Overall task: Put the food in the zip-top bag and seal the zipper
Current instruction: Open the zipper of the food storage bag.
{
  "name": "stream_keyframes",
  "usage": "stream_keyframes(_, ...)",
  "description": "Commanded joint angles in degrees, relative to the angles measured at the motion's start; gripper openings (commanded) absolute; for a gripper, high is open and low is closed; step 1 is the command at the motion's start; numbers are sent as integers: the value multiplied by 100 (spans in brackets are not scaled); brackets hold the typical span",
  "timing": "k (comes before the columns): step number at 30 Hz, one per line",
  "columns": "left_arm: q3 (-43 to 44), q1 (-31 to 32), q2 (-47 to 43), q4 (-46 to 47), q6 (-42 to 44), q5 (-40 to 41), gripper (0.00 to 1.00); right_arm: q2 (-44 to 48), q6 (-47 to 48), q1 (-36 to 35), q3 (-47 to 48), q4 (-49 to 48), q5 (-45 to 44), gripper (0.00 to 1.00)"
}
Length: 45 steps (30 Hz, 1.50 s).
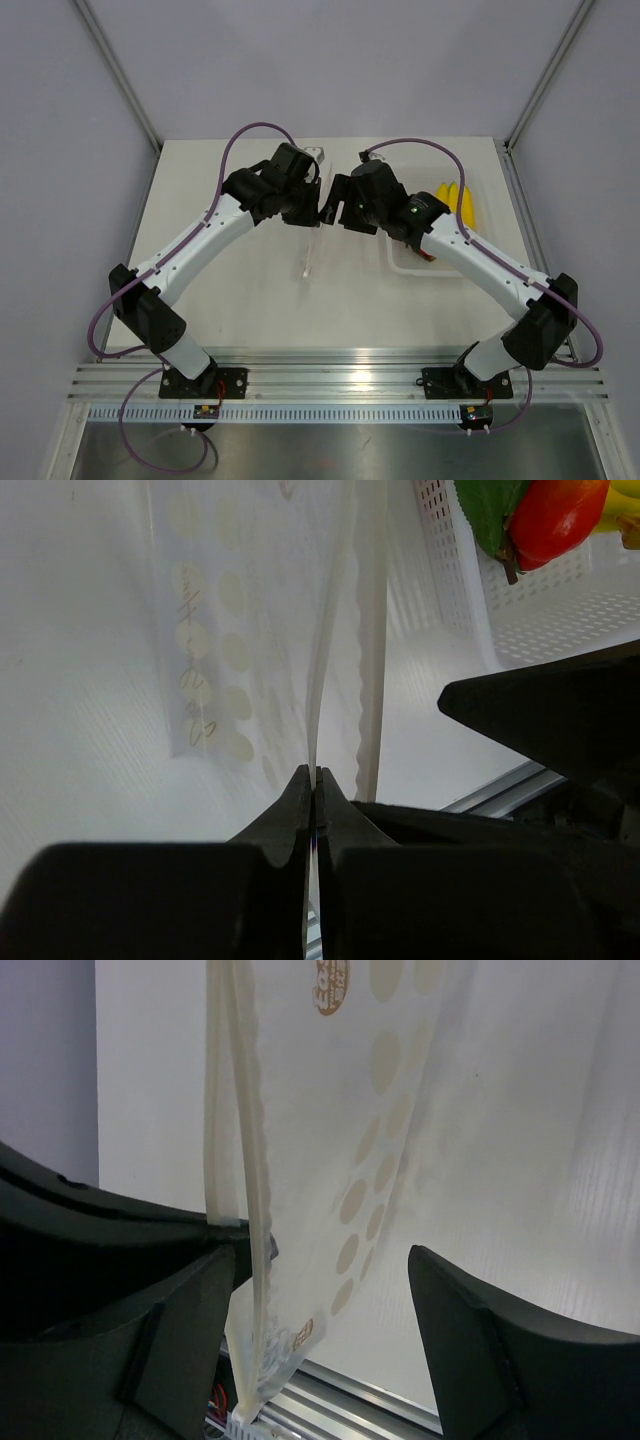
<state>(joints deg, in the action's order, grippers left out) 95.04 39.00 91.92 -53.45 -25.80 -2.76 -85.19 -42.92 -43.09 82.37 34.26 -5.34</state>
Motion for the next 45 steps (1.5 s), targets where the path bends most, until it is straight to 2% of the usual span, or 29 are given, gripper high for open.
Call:
stream_keyframes(1, 49, 11, -121, 186, -48, -163, 0, -252, -59, -41, 323, -42, -309, 77)
stream_keyframes(3, 41, 11, -139, 168, -39, -145, 0, -349, -85, -42, 306, -7, -458, 71)
stream_keyframes(6, -12, 11, -192, 168, -30, -137, 0, -455, -120, -50, 271, 19, -651, 51)
stream_keyframes(8, -21, 11, -201, 195, -48, -154, 0, -577, -129, -50, 289, 19, -687, 44)
stream_keyframes(11, -47, 11, -201, 239, -83, -181, 0, -780, -103, -50, 359, -60, -582, 43)
stream_keyframes(12, -39, 11, -201, 247, -83, -172, 0, -841, -68, -42, 394, -51, -547, 40)
stream_keyframes(14, 40, 11, -192, 204, -57, -128, 0, -973, 54, -42, 534, -16, -582, 30)
stream_keyframes(15, 84, 2, -201, 160, -48, -102, 0, -1017, 107, -41, 622, 149, -791, 15)
stream_keyframes(16, 128, -7, -192, 99, -39, -75, 0, -1087, 169, -33, 823, 255, -932, 7)
stream_keyframes(18, 321, -33, -201, 28, 5, -31, 0, -1158, 336, -15, 1096, 606, -1292, 0)
stream_keyframes(22, 1119, -235, -70, -383, 145, 100, 0, -1167, 600, 64, 1929, 1038, -1767, 0)
stream_keyframes(24, 2030, -323, 71, -796, 277, 188, 0, -1149, 714, 99, 2369, 1249, -1995, 0)
stream_keyframes(27, 2946, -384, 300, -1175, 400, 242, 0, -1070, 846, 143, 2669, 1390, -2224, 0)
stream_keyframes(28, 2993, -376, 318, -1185, 418, 163, 0, -1044, 864, 160, 2688, 1416, -2269, 0)
stream_keyframes(33, 2143, -393, 11, -713, 322, -110, 0, -1079, 829, 178, 2373, 1610, -2656, 0)
stream_keyframes(37, 950, -385, -148, -289, 260, -242, 0, -991, 645, 187, 1828, 1452, -2577, 0)
stream_keyframes(41, 367, -393, 36, -139, 356, -102, 0, -965, 574, 213, 1388, 1355, -2498, 0)
stream_keyframes(45, 1067, -394, 309, -639, 523, 223, 0, -939, 723, 231, 1685, 1513, -2655, 0)
